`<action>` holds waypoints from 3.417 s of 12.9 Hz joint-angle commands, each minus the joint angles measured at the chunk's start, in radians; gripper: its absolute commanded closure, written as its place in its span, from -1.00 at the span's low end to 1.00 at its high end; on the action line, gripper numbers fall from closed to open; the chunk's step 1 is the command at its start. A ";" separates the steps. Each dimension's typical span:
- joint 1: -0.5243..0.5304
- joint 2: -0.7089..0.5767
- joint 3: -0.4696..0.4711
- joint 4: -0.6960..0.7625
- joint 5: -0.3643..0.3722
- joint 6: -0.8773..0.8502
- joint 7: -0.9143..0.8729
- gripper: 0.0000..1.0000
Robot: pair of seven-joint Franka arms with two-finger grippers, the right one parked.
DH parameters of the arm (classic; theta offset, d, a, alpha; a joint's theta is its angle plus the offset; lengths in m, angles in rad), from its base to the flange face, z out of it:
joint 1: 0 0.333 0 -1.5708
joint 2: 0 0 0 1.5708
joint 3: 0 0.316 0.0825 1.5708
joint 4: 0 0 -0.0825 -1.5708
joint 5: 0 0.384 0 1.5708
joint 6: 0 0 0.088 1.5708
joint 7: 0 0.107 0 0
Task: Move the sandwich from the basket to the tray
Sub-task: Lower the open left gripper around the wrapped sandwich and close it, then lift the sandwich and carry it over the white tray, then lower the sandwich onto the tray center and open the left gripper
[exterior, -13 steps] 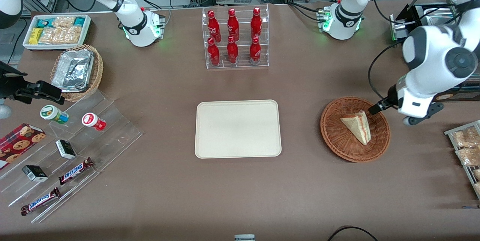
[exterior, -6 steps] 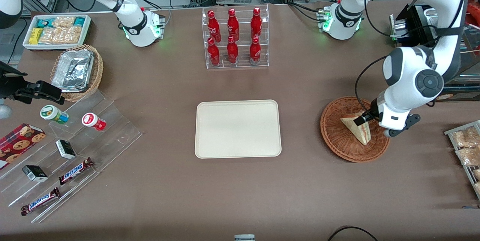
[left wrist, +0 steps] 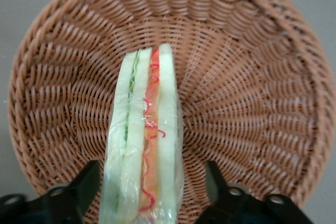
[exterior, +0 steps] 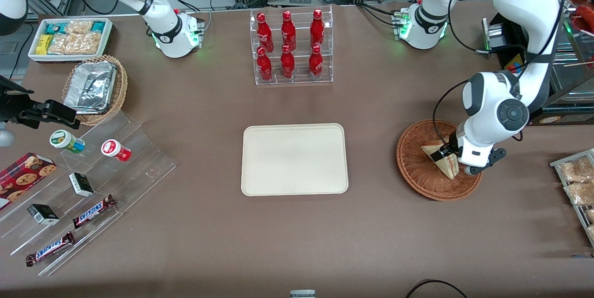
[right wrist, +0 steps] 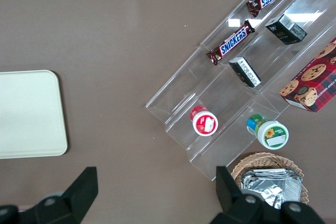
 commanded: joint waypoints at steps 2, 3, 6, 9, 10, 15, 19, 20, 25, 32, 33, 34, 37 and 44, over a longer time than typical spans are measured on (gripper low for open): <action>-0.006 -0.001 0.005 -0.020 0.017 0.018 -0.026 1.00; -0.006 -0.004 0.005 -0.020 0.018 0.015 -0.019 1.00; -0.020 -0.024 0.004 -0.008 0.096 -0.041 -0.019 1.00; -0.046 -0.067 -0.030 0.065 0.120 -0.193 0.028 1.00; -0.061 -0.075 -0.042 0.091 0.120 -0.248 0.031 1.00; -0.184 -0.064 -0.133 0.193 0.101 -0.304 0.021 1.00; -0.334 0.058 -0.144 0.338 0.097 -0.308 -0.049 1.00; -0.371 0.107 -0.144 0.383 0.103 -0.308 -0.085 1.00; -0.468 0.285 -0.145 0.579 0.095 -0.298 -0.096 1.00; -0.520 0.394 -0.144 0.636 0.077 -0.160 -0.085 1.00; -0.520 0.402 -0.144 0.636 0.077 -0.154 -0.081 1.00; -0.520 0.408 -0.144 0.638 0.078 -0.153 -0.081 1.00; -0.534 0.427 -0.144 0.638 0.080 -0.153 -0.081 1.00; -0.543 0.434 -0.144 0.645 0.074 -0.153 -0.093 -1.00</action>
